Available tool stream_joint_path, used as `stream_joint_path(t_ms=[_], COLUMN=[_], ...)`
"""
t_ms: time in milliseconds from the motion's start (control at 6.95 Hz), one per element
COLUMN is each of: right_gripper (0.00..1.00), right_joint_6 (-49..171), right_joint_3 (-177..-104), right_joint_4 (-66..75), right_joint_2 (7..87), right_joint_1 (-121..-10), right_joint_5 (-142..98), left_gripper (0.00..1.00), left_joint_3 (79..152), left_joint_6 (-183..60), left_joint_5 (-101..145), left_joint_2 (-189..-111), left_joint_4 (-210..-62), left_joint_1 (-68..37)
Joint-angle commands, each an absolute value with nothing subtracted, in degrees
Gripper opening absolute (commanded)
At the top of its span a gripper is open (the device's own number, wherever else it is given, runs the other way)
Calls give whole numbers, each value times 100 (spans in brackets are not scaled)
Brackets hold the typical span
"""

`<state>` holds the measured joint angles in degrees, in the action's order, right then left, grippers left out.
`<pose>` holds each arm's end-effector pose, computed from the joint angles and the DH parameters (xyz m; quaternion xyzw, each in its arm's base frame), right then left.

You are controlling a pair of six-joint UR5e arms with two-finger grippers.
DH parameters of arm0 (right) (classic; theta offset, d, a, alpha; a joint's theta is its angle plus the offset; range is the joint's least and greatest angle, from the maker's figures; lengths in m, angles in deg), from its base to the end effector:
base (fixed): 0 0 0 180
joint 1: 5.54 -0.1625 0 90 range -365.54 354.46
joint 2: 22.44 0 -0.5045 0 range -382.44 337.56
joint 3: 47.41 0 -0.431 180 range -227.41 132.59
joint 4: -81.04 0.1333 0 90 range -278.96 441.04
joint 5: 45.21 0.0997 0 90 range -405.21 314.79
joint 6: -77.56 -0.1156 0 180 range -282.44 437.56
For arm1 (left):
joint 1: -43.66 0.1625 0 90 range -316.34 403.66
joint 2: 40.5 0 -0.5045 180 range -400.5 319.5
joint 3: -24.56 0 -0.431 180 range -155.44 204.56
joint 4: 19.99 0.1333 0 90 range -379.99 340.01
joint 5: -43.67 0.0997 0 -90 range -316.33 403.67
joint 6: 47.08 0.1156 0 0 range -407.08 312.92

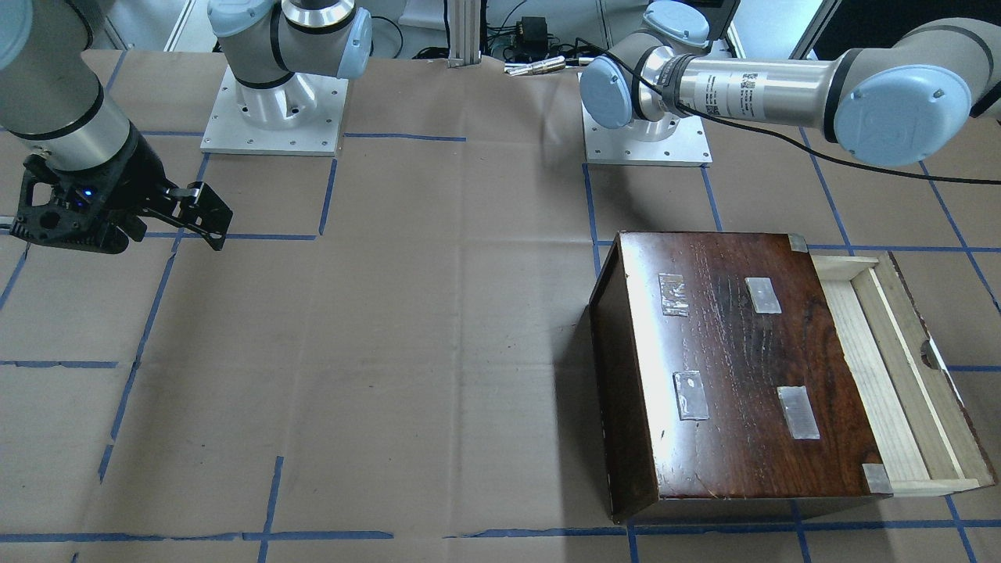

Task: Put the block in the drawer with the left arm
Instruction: 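Release the handle and grasp the yellow cube with the left gripper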

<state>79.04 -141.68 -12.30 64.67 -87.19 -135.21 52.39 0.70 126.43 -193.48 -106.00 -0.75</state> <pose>0.0528 -0.5584 0.4907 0.0599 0.9976 0.0332 0.0029 0.6011 -0.7958 0.2766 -0.0208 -0.9974 0.0649 0.0231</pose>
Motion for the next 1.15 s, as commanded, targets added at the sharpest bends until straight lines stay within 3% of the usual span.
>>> stream_joint_path(t_ms=[0, 576, 1008], right_gripper=[100, 100, 100], right_joint_6=[7905, 7905, 7905], right_joint_3=[-14171, -14171, -14171], right_joint_4=[-1230, -1230, -1230], right_joint_2=[6466, 6466, 6466], right_joint_1=[-8719, -8719, -8719], right_joint_5=[-13521, -13521, -13521], left_gripper=[98, 95, 40], left_joint_3=[5251, 5216, 5198], left_joint_6=[73, 73, 73], left_joint_5=[12655, 12681, 12690], left_joint_2=[-19536, -19896, -19836], left_joint_4=[-10612, -10577, -10577], left_joint_1=[-64, -55, -55])
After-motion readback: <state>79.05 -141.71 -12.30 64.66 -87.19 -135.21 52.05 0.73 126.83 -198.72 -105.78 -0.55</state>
